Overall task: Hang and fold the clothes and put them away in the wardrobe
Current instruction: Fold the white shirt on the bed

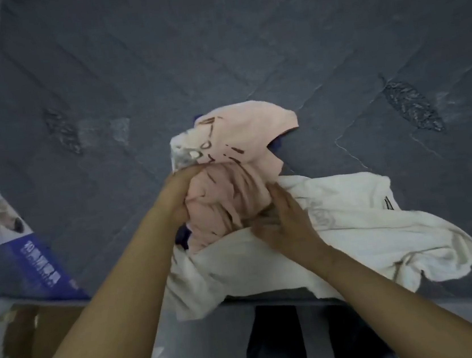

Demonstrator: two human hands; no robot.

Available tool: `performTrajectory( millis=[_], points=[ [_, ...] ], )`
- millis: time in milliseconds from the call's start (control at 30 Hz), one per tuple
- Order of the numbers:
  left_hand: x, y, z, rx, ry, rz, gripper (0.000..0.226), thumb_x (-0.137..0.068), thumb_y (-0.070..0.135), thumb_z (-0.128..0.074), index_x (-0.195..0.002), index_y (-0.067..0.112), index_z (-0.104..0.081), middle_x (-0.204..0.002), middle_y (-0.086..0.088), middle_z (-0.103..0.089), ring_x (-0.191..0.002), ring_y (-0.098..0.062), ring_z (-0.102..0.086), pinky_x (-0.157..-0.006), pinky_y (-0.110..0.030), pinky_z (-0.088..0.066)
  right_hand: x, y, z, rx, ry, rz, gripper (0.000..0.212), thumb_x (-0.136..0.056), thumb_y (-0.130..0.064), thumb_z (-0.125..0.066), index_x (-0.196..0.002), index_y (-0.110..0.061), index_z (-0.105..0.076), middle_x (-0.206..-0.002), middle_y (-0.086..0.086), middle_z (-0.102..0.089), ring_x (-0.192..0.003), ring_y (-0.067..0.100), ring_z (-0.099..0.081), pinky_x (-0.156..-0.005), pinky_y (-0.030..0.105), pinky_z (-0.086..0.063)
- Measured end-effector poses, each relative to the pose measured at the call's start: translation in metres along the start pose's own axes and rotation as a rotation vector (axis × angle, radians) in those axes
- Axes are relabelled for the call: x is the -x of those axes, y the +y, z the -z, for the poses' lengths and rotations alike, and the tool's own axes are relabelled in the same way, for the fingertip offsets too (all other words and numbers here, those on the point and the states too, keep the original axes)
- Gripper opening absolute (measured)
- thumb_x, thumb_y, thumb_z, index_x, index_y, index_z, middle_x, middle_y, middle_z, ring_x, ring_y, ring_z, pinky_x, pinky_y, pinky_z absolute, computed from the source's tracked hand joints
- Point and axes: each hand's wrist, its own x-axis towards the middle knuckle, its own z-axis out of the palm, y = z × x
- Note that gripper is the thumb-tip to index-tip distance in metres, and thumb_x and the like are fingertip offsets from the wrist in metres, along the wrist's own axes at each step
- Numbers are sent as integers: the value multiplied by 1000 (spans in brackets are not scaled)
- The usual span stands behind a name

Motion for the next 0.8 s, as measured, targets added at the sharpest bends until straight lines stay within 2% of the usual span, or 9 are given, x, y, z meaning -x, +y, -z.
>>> performTrajectory(
  millis=[67,200,300,433,500,567,667,733,800],
  points=[
    [7,44,13,293,-86,-86,31,-97,27,-53,-118,11,-69,-113,-13,-71,-101,-26,-69,-81,-36,-57,1,-4,-15,79,-21,-34,82,-91,-44,-61,-154,-29,-11,-162,-8,-11,-149,12,-8,-119,55,-12],
    [15,148,32,608,-133,-289,46,-101,31,-46,-139,4,-50,-139,-15,-55,-128,-31,-51,-110,-43,-38,3,-12,-33,162,-50,-113,72,-96,-49,-47,-153,-36,-5,-161,-16,-6,-149,10,2,-118,59,0],
    [14,192,50,676,-15,-377,49,-98,24,-53,-142,4,-45,-140,-17,-53,-127,-33,-52,-110,-46,-40,3,-15,-38,242,-51,-144,74,-95,-53,-48,-154,-36,-6,-160,-17,-7,-149,11,4,-117,58,-1],
    [2,177,80,649,153,-360,59,-95,24,-61,-147,14,-36,-143,-12,-50,-121,-29,-56,-104,-47,-46,2,-17,-38,313,-47,-137,75,-93,-48,-54,-154,-31,-13,-160,-12,-15,-150,14,-1,-118,58,-9],
    [-2,145,80,423,303,-309,72,-93,20,-64,-152,17,-23,-145,-10,-45,-106,-26,-59,-93,-43,-52,2,-15,-36,322,-37,-116,73,-93,-42,-58,-154,-26,-20,-159,-7,-20,-150,16,-6,-118,54,-15],
    [-7,102,66,-26,345,-254,83,-90,18,-68,-154,17,-16,-153,-11,-32,-115,-27,-54,-94,-41,-50,3,-13,-33,245,-11,-86,68,-93,-32,-62,-151,-21,-29,-158,-2,-26,-148,18,-16,-119,47,-19],
    [-3,30,23,-547,114,-283,73,-88,17,-71,-149,22,-31,-158,-2,-19,-133,-24,-39,-104,-36,-38,15,-7,-22,-20,116,-61,51,-93,-12,-63,-141,-13,-47,-152,4,-38,-142,18,-33,-117,43,-29],
    [1,-9,-9,-1046,-1,-468,59,-89,24,-68,-142,27,-43,-160,1,-15,-146,-18,-19,-118,-37,-13,27,2,-9,-77,245,-72,44,-92,-3,-60,-135,-10,-53,-147,5,-43,-139,20,-37,-114,47,-33],
    [4,-37,-41,-1411,-102,-626,52,-91,29,-63,-140,30,-46,-161,3,-17,-149,-14,-8,-119,-45,6,41,17,8,-68,404,-133,42,-91,-1,-59,-132,-6,-55,-145,11,-44,-136,26,-39,-113,49,-34]
  ],
)
